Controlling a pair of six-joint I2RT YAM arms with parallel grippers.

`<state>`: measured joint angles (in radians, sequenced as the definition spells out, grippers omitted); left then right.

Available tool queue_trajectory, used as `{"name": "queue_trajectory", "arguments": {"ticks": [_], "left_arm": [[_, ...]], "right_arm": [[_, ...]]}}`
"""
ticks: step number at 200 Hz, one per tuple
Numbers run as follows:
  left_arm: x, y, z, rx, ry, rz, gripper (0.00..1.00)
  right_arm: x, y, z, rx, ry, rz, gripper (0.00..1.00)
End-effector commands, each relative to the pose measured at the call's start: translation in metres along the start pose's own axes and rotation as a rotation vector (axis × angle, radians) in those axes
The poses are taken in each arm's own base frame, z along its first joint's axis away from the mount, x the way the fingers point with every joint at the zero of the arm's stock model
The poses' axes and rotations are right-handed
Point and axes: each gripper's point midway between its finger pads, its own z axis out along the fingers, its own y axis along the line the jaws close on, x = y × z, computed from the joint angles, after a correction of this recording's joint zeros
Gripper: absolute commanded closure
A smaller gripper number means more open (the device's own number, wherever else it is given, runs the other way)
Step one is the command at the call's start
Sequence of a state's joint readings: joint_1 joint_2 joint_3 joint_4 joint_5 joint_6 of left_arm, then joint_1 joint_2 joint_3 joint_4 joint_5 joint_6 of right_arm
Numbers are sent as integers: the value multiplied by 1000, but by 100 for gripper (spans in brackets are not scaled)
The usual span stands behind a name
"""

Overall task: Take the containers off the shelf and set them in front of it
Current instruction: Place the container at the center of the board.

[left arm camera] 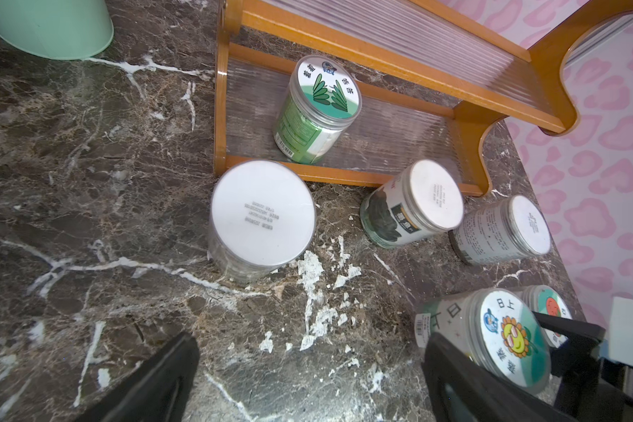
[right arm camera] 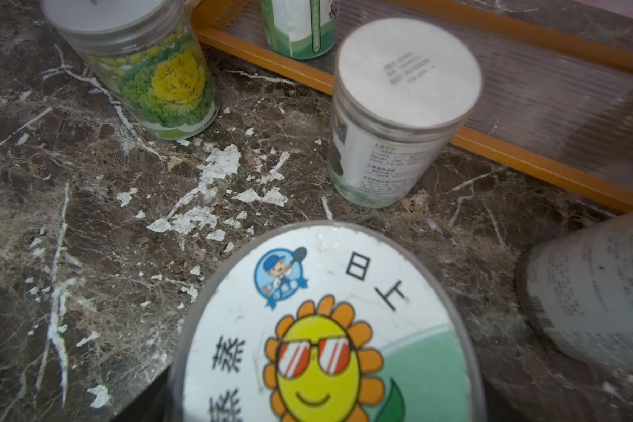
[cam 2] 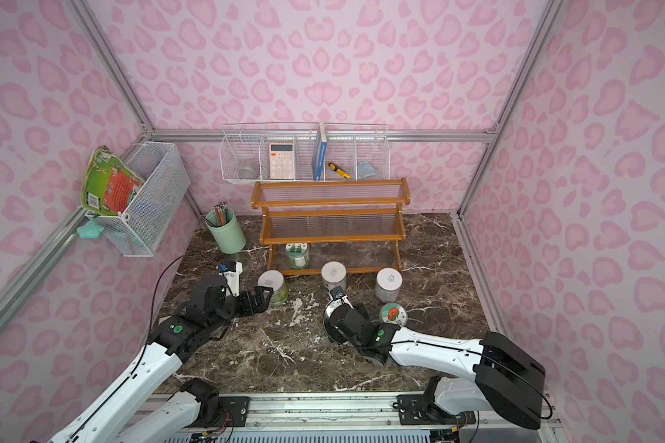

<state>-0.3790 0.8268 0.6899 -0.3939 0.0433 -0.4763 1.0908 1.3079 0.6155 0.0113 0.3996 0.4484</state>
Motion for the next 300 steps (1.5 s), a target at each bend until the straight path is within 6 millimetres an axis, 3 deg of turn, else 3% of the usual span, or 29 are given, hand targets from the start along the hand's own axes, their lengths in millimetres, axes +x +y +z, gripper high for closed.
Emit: {"name": "queue_trajectory", "arguments": {"ticks": [1, 93, 166, 186, 248, 300], "left_arm": [[2, 4, 0, -16, 5, -8, 1], [3, 7, -2, -37, 7, -7, 1], [3, 9, -6, -43, 1, -13, 1], [2, 9, -6, -46, -1, -11, 1], [-7, 2, -1, -51, 37, 33, 0], [-23, -3, 17, -113, 86, 90, 1]], "right_arm": [[-12, 13, 4, -52, -62, 25, 31], [1, 14, 22, -31, -53, -8, 27], [14, 6, 26, -2, -30, 12, 1], [14, 4, 24, 8, -32, 15, 1], [-7, -1, 1, 3, -88, 37, 1], [-36, -2, -21, -15, -142, 73, 1]]}}
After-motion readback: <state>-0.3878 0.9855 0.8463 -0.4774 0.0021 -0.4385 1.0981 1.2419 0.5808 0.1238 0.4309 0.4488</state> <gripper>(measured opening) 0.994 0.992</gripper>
